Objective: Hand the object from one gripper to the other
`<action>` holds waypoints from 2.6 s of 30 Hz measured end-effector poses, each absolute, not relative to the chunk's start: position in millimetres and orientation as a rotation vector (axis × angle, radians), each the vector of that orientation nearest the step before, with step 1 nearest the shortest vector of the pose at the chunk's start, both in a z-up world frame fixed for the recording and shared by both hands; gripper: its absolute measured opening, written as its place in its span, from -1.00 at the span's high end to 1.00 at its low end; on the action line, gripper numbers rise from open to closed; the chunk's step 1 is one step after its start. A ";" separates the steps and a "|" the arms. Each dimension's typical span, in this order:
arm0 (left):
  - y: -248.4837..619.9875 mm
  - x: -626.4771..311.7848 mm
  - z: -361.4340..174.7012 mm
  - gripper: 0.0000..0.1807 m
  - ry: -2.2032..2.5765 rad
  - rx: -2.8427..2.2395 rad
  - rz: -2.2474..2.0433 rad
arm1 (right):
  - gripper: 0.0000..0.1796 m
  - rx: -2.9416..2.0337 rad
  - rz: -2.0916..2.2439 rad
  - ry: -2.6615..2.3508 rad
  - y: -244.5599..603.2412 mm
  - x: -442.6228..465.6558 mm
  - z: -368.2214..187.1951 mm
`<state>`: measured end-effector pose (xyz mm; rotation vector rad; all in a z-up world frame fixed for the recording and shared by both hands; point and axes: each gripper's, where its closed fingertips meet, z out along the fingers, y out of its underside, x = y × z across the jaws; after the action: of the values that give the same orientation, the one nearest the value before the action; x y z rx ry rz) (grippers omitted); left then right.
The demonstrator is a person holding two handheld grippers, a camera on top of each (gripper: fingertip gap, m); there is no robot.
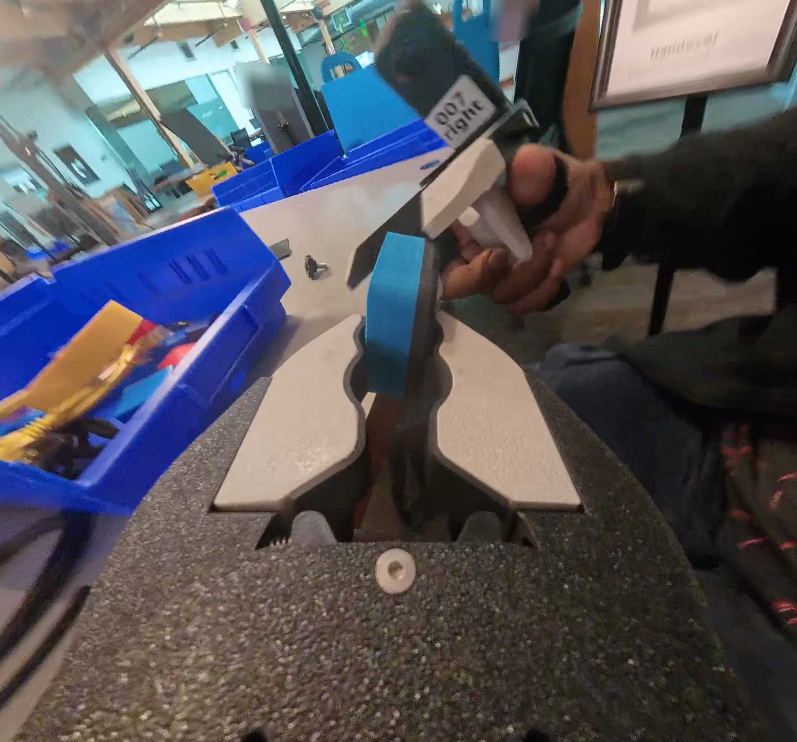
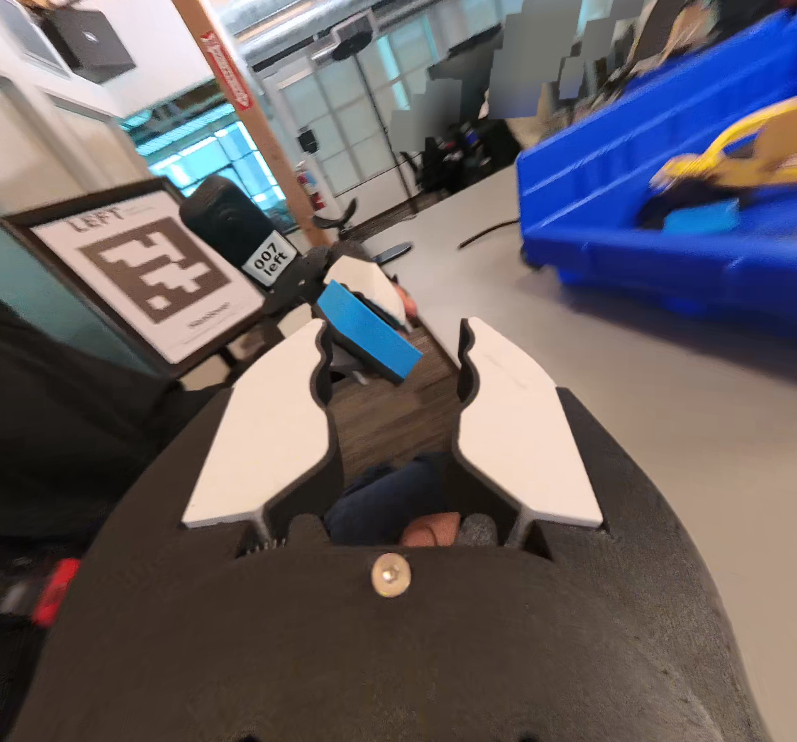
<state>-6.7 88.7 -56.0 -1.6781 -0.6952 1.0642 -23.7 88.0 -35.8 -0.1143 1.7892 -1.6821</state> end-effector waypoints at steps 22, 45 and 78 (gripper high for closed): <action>98.3 3.1 -29.8 0.60 -0.753 -1.237 0.469 | 0.75 -0.453 -1.799 1.910 91.1 9.9 -43.1; 71.6 -14.0 -7.9 0.52 -0.838 -0.878 0.437 | 0.75 0.164 -1.797 1.410 83.5 -26.4 -11.6; 50.5 -25.3 -28.2 0.75 -1.110 -1.162 0.839 | 0.16 -0.819 -2.670 2.583 76.8 -46.8 -32.4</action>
<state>-25.3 50.5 -28.2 -1.1619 -1.1099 0.8391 -46.8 76.8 -32.4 -0.8189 2.5835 -2.6696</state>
